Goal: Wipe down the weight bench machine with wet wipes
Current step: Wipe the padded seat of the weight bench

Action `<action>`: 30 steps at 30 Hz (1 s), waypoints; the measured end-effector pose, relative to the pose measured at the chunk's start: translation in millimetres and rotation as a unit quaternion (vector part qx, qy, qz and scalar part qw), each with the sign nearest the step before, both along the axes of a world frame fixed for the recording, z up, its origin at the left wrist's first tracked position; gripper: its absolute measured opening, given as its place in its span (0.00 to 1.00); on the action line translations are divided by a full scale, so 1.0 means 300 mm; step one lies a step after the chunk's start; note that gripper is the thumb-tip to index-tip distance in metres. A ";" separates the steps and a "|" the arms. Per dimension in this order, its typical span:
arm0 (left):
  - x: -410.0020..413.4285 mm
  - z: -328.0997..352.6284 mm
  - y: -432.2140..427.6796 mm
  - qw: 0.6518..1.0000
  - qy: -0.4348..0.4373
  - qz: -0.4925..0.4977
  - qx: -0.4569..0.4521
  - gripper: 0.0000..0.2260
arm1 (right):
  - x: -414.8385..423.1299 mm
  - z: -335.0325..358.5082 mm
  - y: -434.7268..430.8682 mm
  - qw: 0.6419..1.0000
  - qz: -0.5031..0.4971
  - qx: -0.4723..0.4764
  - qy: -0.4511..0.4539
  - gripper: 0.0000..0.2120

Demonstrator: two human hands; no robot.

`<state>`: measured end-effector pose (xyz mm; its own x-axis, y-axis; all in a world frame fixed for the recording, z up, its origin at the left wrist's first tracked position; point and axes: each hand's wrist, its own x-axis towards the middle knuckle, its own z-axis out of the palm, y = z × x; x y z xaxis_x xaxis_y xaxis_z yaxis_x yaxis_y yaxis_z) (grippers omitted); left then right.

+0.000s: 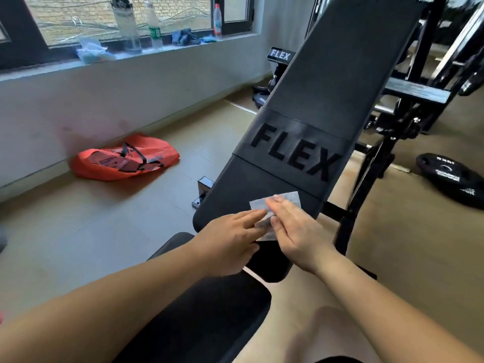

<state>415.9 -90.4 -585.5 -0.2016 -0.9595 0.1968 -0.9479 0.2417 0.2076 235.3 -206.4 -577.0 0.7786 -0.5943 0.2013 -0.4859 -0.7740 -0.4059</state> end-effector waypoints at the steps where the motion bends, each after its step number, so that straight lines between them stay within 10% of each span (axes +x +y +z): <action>1: 0.012 0.005 0.023 0.999 0.014 0.035 0.002 0.23 | 0.016 -0.001 -0.012 0.999 0.001 -0.042 0.026 0.28; 7: 0.025 0.064 0.033 0.987 0.049 0.131 0.073 0.22 | 0.119 -0.019 -0.090 0.960 -0.041 -0.177 0.211 0.31; 17: 0.195 0.074 0.318 0.945 0.049 0.203 0.253 0.25 | 0.016 -0.165 0.099 0.952 0.057 -0.208 0.219 0.30; 30: 0.201 0.062 0.310 0.937 0.072 0.249 0.233 0.19 | 0.454 -0.106 0.116 0.901 0.172 -0.244 0.314 0.30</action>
<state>476.2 2.7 -566.9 0.2913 -0.9158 -0.2766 -0.8727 -0.3728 0.3154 371.4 -171.6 -608.9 0.9514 -0.2558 -0.1714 -0.1982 -0.9348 0.2949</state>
